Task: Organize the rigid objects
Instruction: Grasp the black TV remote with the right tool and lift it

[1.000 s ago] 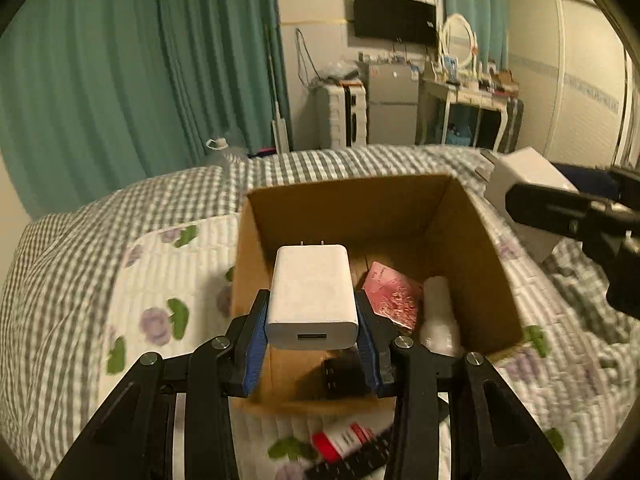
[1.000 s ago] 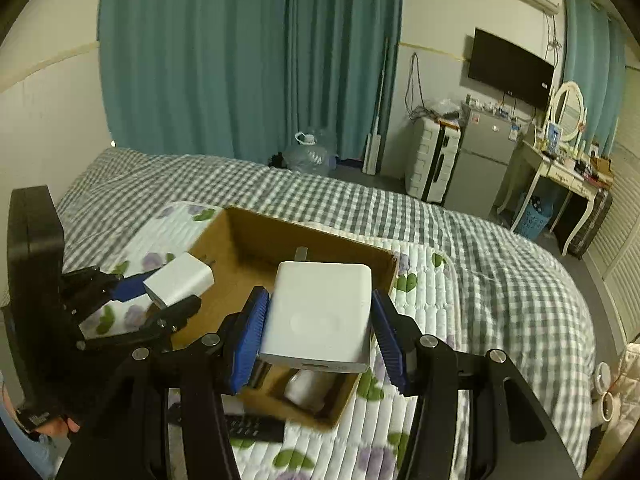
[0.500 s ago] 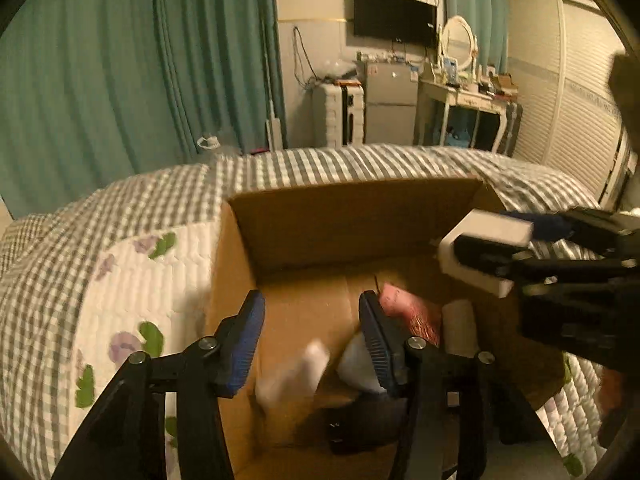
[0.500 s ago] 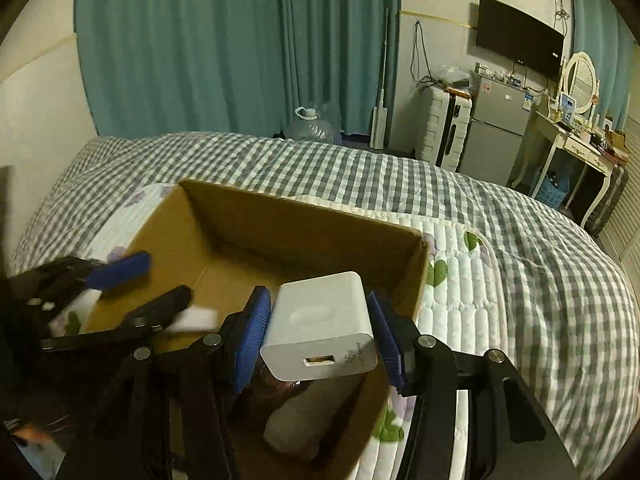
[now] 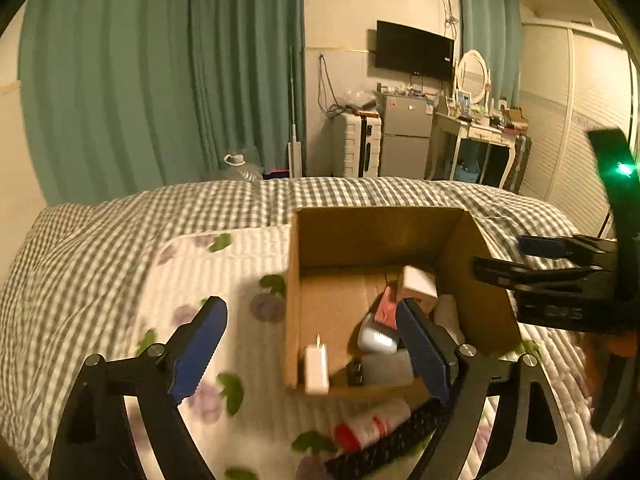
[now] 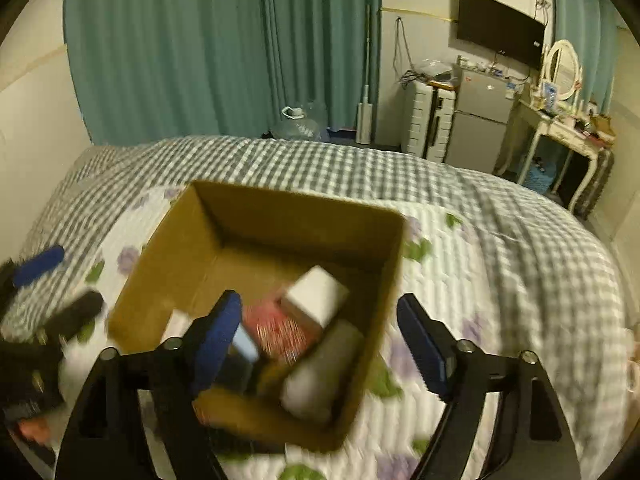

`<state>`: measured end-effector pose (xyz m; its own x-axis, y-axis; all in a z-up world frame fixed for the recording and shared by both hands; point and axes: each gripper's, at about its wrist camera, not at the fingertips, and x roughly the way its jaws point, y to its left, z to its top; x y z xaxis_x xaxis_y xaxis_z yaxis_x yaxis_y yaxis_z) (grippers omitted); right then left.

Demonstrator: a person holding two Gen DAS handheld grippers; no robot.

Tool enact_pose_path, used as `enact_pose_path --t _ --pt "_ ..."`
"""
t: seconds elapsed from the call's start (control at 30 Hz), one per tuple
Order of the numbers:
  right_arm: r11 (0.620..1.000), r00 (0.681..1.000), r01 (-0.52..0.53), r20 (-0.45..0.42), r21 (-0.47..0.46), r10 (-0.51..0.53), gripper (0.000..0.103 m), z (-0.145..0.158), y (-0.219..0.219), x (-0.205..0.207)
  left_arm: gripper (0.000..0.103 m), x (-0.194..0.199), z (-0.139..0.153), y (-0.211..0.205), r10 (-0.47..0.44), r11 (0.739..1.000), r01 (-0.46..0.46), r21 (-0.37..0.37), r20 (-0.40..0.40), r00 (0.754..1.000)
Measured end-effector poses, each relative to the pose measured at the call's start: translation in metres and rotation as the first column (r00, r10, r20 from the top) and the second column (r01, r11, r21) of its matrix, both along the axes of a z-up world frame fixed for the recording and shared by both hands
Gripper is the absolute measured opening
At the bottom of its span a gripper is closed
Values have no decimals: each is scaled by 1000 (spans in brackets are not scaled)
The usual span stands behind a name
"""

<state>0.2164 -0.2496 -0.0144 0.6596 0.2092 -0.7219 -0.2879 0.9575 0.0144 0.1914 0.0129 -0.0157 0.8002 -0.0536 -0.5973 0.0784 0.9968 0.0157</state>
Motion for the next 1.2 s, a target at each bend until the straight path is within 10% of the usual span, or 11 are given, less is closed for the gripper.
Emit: enact_pose_path --t 0.43,0.77,1.2 --pt "999 996 31 -87 -42 -35 89 -35 -5 -131 97 -84 -36 18 64 997 -62 46 -37 997" --pt "988 953 154 -267 11 -145 89 -111 21 -102 97 -75 -99 24 155 988 -151 33 -163 974" --pt "984 899 164 -420 67 -121 89 -163 68 -51 97 -55 -103 58 224 972 -235 -24 -222 949"
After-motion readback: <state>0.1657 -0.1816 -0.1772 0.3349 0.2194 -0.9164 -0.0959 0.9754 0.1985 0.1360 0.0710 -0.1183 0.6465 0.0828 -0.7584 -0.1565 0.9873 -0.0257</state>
